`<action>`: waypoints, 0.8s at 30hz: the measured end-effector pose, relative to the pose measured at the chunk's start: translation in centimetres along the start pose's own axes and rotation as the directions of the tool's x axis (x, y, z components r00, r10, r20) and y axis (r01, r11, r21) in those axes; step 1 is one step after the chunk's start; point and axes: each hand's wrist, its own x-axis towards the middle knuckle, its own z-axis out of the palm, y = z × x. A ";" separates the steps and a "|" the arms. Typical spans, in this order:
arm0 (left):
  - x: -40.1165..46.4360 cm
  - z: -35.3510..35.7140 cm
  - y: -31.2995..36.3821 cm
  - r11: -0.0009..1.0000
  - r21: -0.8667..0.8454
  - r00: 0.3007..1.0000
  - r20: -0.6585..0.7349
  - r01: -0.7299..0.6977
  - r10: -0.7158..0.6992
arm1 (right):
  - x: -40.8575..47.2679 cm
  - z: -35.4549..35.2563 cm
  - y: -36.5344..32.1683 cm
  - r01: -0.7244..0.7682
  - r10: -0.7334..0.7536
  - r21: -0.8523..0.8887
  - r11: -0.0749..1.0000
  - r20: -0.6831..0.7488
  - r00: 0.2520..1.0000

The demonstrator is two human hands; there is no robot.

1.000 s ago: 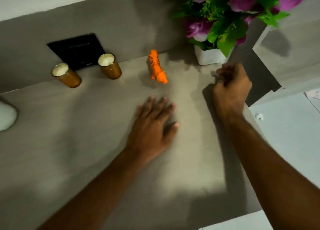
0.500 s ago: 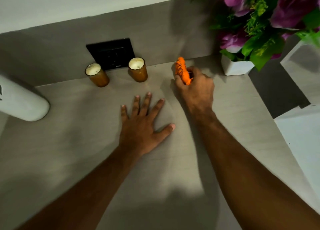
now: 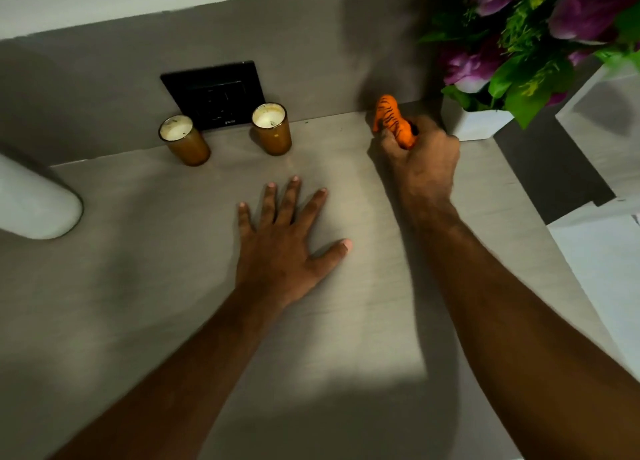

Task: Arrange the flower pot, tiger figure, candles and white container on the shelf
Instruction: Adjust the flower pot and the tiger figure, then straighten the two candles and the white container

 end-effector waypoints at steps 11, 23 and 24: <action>0.9 -2.9 -6.9 0.545 -0.837 0.604 -0.409 0.050 -0.684 | -7.2 6.1 -5.4 0.534 -0.584 0.244 0.810 0.248 0.773; 8.2 -4.7 -12.6 0.600 -0.778 0.562 -0.417 0.184 -0.714 | -2.4 11.0 -9.8 0.028 -0.085 0.311 0.950 0.172 0.981; 8.4 -4.8 -12.7 0.600 -0.779 0.553 -0.422 0.185 -0.718 | -2.2 11.1 -9.9 0.020 -0.074 0.318 0.948 0.159 0.985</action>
